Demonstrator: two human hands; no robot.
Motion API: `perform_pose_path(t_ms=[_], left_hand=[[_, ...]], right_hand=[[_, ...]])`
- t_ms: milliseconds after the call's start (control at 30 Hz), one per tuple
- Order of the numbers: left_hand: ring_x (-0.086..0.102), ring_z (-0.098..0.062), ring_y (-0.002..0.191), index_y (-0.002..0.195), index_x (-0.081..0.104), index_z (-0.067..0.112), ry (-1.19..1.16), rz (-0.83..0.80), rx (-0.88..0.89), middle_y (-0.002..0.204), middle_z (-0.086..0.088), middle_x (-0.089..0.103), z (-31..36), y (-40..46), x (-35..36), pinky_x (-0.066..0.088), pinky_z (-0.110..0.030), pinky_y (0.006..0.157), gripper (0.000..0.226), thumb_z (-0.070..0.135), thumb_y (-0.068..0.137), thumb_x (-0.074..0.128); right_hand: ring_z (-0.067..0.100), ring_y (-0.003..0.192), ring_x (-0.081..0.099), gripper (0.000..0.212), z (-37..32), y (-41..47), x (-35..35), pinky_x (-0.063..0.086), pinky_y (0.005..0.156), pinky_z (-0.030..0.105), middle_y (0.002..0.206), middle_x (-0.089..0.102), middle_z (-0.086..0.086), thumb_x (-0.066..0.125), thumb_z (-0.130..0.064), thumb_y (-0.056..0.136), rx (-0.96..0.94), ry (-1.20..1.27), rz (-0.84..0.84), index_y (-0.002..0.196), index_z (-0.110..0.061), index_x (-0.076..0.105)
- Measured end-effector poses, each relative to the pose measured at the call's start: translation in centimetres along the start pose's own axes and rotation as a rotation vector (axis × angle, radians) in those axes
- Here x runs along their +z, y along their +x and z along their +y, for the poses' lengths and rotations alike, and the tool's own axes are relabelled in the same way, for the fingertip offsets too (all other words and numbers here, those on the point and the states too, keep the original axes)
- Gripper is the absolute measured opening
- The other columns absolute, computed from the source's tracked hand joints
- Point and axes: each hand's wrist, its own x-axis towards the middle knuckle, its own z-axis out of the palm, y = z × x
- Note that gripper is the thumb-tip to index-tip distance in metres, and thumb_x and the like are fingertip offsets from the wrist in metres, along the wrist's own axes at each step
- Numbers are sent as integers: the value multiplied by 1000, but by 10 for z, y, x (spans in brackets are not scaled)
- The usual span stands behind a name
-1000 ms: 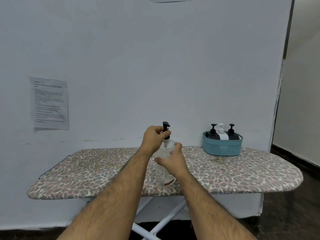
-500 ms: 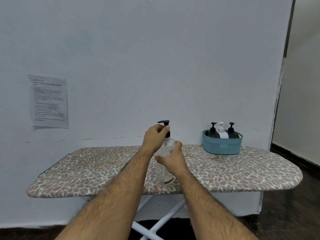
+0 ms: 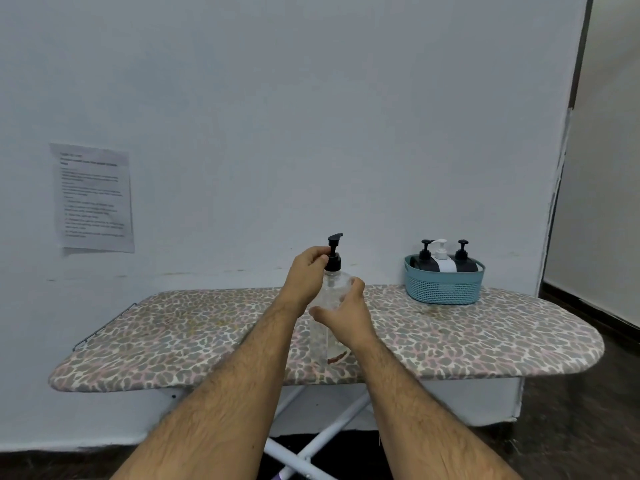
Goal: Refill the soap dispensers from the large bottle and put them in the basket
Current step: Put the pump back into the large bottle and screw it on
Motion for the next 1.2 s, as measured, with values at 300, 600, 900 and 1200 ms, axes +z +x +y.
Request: perform_pose_path(t_ms=[300, 600, 900, 1200], left_hand=[[69, -15, 93, 100, 73, 14, -28, 40, 84, 96, -1, 74, -5, 8, 6, 52, -30, 87, 18, 22, 84, 77], [61, -11, 113, 124, 57, 17, 0, -40, 24, 119, 2, 68, -7, 1, -3, 37, -26, 90, 25, 22, 100, 54], [70, -14, 91, 97, 72, 17, 52, 48, 95, 95, 1, 74, -2, 3, 6, 51, -26, 83, 20, 32, 85, 75], [66, -6, 100, 120, 60, 17, 9, -38, 37, 107, 2, 72, 0, -1, -7, 39, -25, 87, 29, 18, 92, 67]], right_hand=[[25, 122, 52, 105, 1, 3, 1, 54, 93, 44, 143, 42, 7, 82, -47, 69, 4, -13, -24, 145, -27, 12], [25, 119, 53, 106, 2, 1, 0, 55, 91, 47, 142, 41, 6, 81, -51, 68, 14, -3, -30, 145, -33, 10], [24, 122, 52, 107, 2, 3, 1, 52, 95, 45, 145, 41, 7, 81, -46, 72, 11, 0, -31, 148, -28, 9], [23, 119, 52, 104, 3, 3, 1, 52, 95, 46, 142, 43, 6, 80, -48, 70, 10, -2, -20, 145, -29, 10]])
